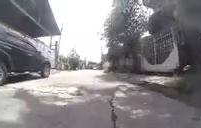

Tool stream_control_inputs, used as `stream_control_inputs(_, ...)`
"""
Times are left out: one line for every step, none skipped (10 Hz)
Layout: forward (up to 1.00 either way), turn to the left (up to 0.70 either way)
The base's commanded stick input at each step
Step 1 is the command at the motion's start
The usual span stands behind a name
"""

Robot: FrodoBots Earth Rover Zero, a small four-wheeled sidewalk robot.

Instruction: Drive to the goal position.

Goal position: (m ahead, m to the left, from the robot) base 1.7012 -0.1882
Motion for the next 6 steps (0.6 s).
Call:
stream_control_inputs(0.50, 0.00)
stream_control_inputs(0.50, 0.00)
stream_control_inputs(0.50, 0.00)
stream_control_inputs(0.50, 0.00)
stream_control_inputs(0.50, 0.00)
stream_control_inputs(0.50, 0.00)
